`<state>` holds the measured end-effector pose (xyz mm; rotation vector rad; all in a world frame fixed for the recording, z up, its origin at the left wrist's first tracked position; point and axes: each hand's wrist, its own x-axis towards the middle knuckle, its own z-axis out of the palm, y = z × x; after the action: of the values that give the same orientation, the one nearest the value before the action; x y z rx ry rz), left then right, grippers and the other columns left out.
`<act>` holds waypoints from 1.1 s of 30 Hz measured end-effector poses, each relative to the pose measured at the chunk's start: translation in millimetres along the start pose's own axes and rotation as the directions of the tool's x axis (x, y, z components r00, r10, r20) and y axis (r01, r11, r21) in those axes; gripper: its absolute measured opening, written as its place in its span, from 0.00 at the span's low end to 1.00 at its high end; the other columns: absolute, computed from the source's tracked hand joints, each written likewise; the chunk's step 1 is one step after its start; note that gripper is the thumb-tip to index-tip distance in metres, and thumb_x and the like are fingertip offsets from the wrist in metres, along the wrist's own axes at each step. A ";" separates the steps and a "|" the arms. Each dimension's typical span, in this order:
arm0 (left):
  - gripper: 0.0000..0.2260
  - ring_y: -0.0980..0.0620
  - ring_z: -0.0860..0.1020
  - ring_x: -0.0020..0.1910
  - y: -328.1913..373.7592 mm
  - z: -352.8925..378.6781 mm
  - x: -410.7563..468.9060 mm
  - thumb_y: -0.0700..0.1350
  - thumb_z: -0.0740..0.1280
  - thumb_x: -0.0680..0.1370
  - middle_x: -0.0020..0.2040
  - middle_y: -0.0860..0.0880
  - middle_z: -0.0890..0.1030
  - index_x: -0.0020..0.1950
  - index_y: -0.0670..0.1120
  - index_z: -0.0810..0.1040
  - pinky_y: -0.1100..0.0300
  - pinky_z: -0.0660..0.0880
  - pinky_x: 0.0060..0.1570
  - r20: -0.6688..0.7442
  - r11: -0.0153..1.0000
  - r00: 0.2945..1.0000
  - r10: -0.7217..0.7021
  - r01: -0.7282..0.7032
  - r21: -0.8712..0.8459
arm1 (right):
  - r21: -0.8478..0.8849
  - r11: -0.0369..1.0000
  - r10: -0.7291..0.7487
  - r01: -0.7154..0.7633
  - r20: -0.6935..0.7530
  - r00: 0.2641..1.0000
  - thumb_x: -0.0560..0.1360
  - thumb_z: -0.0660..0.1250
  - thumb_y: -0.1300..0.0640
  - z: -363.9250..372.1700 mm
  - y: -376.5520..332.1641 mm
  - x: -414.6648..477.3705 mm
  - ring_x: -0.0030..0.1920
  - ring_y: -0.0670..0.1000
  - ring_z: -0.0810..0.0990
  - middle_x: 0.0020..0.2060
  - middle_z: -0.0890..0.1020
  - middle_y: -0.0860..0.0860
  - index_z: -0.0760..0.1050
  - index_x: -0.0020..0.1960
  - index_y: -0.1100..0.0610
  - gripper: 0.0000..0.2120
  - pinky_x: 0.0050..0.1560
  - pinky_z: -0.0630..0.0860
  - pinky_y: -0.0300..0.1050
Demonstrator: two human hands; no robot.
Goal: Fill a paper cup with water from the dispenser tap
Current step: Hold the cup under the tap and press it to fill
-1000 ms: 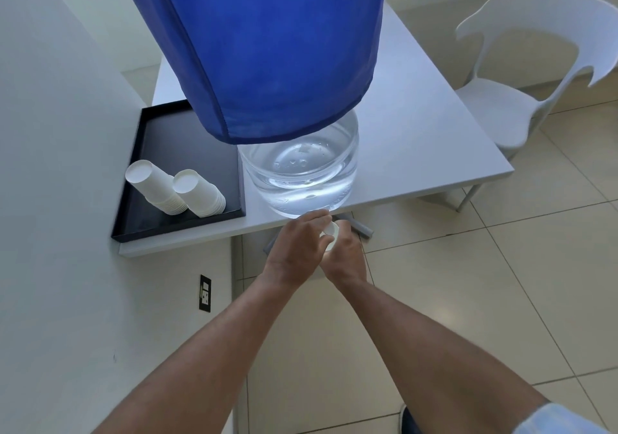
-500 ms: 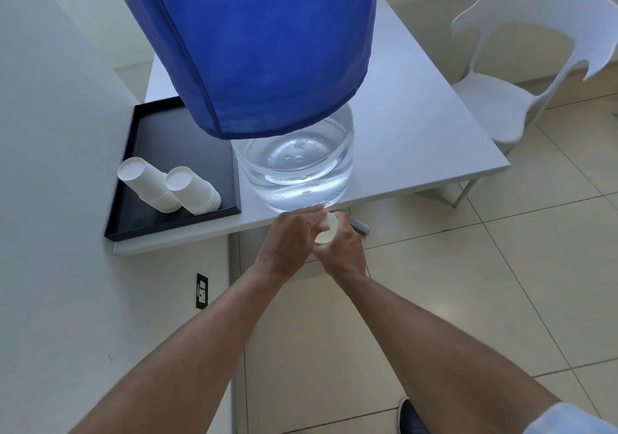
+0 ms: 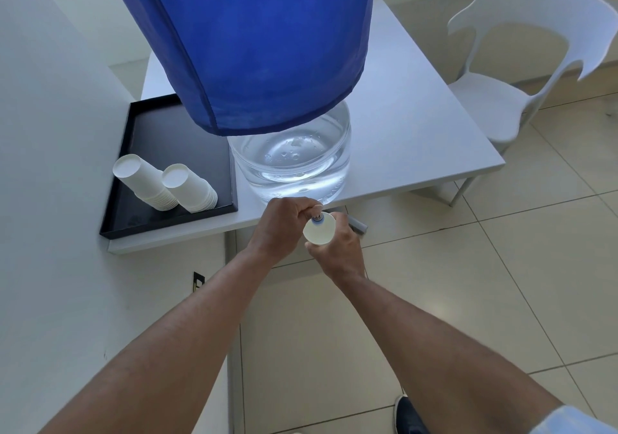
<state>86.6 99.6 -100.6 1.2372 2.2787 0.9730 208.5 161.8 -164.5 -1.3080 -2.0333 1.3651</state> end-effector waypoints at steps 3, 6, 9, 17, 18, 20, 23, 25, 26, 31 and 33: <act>0.06 0.65 0.82 0.41 -0.1 -0.1 -2.8 0.45 0.72 0.83 0.42 0.59 0.87 0.54 0.49 0.89 0.69 0.75 0.46 -0.043 1.000 0.999 0.020 -0.021 -0.011 | 0.000 1.000 -0.011 0.011 -0.003 1.000 0.68 0.81 0.55 0.4 -0.1 -0.9 0.54 0.56 0.84 0.52 0.85 0.51 0.72 0.66 0.51 0.30 0.51 0.84 0.56; 0.05 0.67 0.81 0.39 1.3 0.3 -5.1 0.44 0.73 0.82 0.38 0.64 0.85 0.51 0.49 0.89 0.73 0.73 0.43 -0.077 0.999 0.996 0.054 -0.053 0.007 | -0.005 1.000 -0.020 0.020 -0.009 1.000 0.68 0.81 0.55 0.8 0.1 -1.4 0.54 0.56 0.84 0.52 0.86 0.51 0.72 0.66 0.51 0.30 0.51 0.84 0.55; 0.05 0.64 0.82 0.40 3.2 -0.6 -5.5 0.43 0.73 0.82 0.38 0.64 0.85 0.50 0.49 0.89 0.69 0.75 0.43 -0.087 0.999 0.995 0.054 -0.055 -0.004 | -0.008 1.000 -0.024 0.024 -0.007 1.000 0.68 0.81 0.55 1.7 0.7 -2.2 0.53 0.56 0.84 0.52 0.85 0.51 0.72 0.66 0.51 0.30 0.51 0.85 0.56; 0.06 0.53 0.84 0.42 5.5 -0.8 -6.1 0.43 0.72 0.83 0.41 0.54 0.89 0.51 0.47 0.89 0.58 0.80 0.47 -0.087 0.998 0.994 0.062 -0.061 0.016 | -0.007 1.000 -0.025 0.025 -0.015 1.000 0.68 0.81 0.55 0.1 1.6 -3.0 0.53 0.56 0.84 0.53 0.85 0.51 0.72 0.66 0.52 0.30 0.51 0.85 0.56; 0.06 0.53 0.84 0.42 5.6 -0.3 -5.5 0.43 0.72 0.83 0.41 0.54 0.89 0.51 0.47 0.89 0.58 0.80 0.47 -0.091 0.998 0.994 0.067 -0.065 0.021 | -0.006 1.000 -0.023 0.023 -0.014 1.000 0.68 0.81 0.55 -0.3 1.5 -2.9 0.54 0.56 0.84 0.53 0.85 0.51 0.72 0.66 0.52 0.30 0.51 0.85 0.56; 0.06 0.53 0.83 0.41 5.9 0.7 -5.1 0.43 0.72 0.83 0.41 0.53 0.88 0.51 0.46 0.89 0.58 0.80 0.47 -0.097 0.997 0.993 0.073 -0.071 0.024 | -0.001 1.000 -0.022 0.021 -0.015 1.000 0.68 0.81 0.55 -1.1 1.8 -2.3 0.54 0.56 0.84 0.53 0.85 0.51 0.73 0.66 0.52 0.30 0.51 0.85 0.56; 0.06 0.53 0.82 0.39 5.8 1.5 -5.9 0.43 0.72 0.83 0.40 0.53 0.88 0.51 0.46 0.89 0.59 0.79 0.45 -0.103 0.997 0.992 0.078 -0.075 0.031 | 0.002 1.000 -0.020 0.020 -0.015 1.000 0.68 0.81 0.55 -1.9 2.2 -2.1 0.54 0.55 0.84 0.53 0.85 0.51 0.73 0.66 0.51 0.30 0.51 0.85 0.55; 0.06 0.51 0.82 0.40 5.2 2.1 -6.3 0.43 0.72 0.83 0.40 0.52 0.88 0.50 0.46 0.89 0.56 0.79 0.45 -0.105 0.997 0.992 0.075 -0.072 0.032 | 0.001 1.000 -0.017 0.017 -0.013 1.000 0.68 0.81 0.55 -2.1 2.3 -2.5 0.54 0.55 0.84 0.53 0.85 0.50 0.73 0.66 0.51 0.30 0.51 0.85 0.55; 0.06 0.51 0.83 0.40 5.1 2.5 -6.6 0.43 0.71 0.83 0.40 0.52 0.88 0.50 0.46 0.89 0.54 0.80 0.46 -0.105 0.997 0.992 0.071 -0.068 0.026 | 0.000 1.000 -0.013 0.013 -0.012 1.000 0.68 0.81 0.55 -2.2 2.5 -2.5 0.54 0.56 0.84 0.53 0.85 0.50 0.72 0.66 0.51 0.30 0.51 0.85 0.56; 0.06 0.49 0.86 0.44 5.4 4.5 -7.8 0.42 0.72 0.83 0.43 0.51 0.89 0.50 0.45 0.89 0.50 0.82 0.50 -0.118 0.999 0.992 0.051 -0.052 0.000 | -0.003 1.000 -0.011 0.011 -0.005 1.000 0.68 0.80 0.55 -2.3 2.6 -2.9 0.54 0.56 0.84 0.53 0.85 0.51 0.72 0.66 0.50 0.30 0.51 0.84 0.56; 0.06 0.49 0.86 0.45 5.8 4.6 -8.1 0.42 0.72 0.83 0.44 0.50 0.90 0.51 0.44 0.89 0.49 0.82 0.50 -0.125 0.999 0.991 0.052 -0.052 0.004 | -0.001 1.000 -0.011 0.011 -0.011 1.000 0.68 0.80 0.55 -2.6 2.1 -2.7 0.54 0.56 0.84 0.53 0.85 0.51 0.73 0.66 0.51 0.29 0.51 0.84 0.56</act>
<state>97.2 96.8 -99.6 1.2748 2.3519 1.0975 212.7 161.1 -164.6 -1.3003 -2.0315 1.3498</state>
